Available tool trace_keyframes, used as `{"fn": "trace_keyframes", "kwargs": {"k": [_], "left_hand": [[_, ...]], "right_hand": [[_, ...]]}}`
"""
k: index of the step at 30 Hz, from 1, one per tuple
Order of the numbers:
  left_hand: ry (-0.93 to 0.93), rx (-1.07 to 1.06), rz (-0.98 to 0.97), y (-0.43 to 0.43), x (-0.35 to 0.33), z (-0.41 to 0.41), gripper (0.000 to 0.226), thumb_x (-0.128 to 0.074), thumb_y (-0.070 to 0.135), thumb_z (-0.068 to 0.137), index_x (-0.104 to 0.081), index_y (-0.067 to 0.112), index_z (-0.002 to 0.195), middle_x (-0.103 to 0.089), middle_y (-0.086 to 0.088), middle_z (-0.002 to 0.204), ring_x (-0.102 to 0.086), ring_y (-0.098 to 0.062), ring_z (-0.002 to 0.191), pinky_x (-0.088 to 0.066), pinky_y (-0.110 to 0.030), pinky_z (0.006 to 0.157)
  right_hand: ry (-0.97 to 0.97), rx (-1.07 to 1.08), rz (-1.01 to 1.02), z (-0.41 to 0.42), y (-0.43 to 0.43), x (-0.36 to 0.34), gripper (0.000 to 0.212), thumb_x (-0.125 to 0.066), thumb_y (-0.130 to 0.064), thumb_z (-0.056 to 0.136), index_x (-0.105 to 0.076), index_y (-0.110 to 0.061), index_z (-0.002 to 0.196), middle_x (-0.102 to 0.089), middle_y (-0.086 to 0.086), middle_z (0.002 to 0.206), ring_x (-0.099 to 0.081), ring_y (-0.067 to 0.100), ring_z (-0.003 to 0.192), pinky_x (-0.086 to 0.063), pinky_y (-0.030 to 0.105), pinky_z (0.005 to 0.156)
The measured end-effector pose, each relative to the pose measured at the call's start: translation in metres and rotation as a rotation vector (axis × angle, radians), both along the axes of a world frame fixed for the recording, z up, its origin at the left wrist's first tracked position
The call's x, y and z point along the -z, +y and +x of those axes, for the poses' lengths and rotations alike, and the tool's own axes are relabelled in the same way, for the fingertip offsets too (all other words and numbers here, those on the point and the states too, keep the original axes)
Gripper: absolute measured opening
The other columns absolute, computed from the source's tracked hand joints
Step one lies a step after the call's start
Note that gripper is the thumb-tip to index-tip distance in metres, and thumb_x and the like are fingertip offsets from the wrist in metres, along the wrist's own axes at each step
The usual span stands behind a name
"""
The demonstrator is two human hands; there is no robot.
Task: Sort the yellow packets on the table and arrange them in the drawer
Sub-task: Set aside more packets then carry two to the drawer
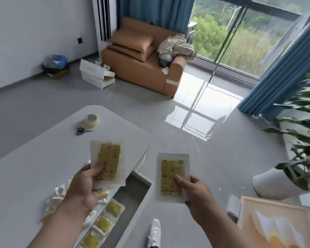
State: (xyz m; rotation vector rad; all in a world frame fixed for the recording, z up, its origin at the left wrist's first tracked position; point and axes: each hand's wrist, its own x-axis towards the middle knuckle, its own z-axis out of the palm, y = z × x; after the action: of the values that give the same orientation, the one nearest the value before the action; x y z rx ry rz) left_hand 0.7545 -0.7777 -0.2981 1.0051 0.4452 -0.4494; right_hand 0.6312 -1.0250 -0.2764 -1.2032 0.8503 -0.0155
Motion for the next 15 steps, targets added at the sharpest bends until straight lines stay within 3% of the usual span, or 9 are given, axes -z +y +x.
{"fn": "trace_keyframes", "kwargs": {"k": [3,8,12,15], "left_hand": [[0.029,-0.134,-0.026,0.016,0.007,0.009,0.017,-0.05,0.004,0.094,-0.065,0.01,0.097,-0.076,-0.006,0.076,-0.073,-0.017,0.065,-0.058,-0.027,0.05],[0.093,-0.33,-0.006,0.034,0.025,0.006,0.014,-0.054,0.004,0.092,-0.066,0.007,0.099,-0.074,-0.014,0.092,-0.073,-0.024,0.074,-0.06,-0.031,0.054],[0.134,-0.495,0.032,0.02,0.052,-0.001,0.014,-0.058,0.001,0.089,-0.067,0.007,0.097,-0.074,-0.013,0.094,-0.071,-0.026,0.083,-0.056,-0.039,0.078],[0.167,-0.607,0.064,-0.004,0.074,-0.006,0.014,-0.057,0.0,0.09,-0.067,0.01,0.094,-0.076,-0.007,0.081,-0.07,-0.025,0.083,-0.053,-0.04,0.079]], "right_hand": [[0.016,-0.112,-0.017,0.043,-0.001,0.003,0.02,-0.068,-0.002,0.086,-0.068,-0.001,0.106,-0.076,0.018,0.096,-0.074,0.037,0.087,-0.058,0.042,0.072],[0.057,-0.301,-0.039,0.105,0.0,0.024,0.017,-0.067,-0.001,0.087,-0.067,-0.001,0.104,-0.076,0.018,0.094,-0.072,0.037,0.089,-0.058,0.049,0.08],[0.111,-0.486,-0.028,0.146,-0.003,0.061,0.021,-0.067,-0.002,0.087,-0.068,0.001,0.107,-0.074,0.022,0.1,-0.071,0.042,0.093,-0.057,0.051,0.083],[0.136,-0.618,0.002,0.17,-0.013,0.09,0.013,-0.067,-0.001,0.087,-0.07,-0.003,0.099,-0.076,0.019,0.095,-0.072,0.038,0.088,-0.059,0.047,0.078]]}}
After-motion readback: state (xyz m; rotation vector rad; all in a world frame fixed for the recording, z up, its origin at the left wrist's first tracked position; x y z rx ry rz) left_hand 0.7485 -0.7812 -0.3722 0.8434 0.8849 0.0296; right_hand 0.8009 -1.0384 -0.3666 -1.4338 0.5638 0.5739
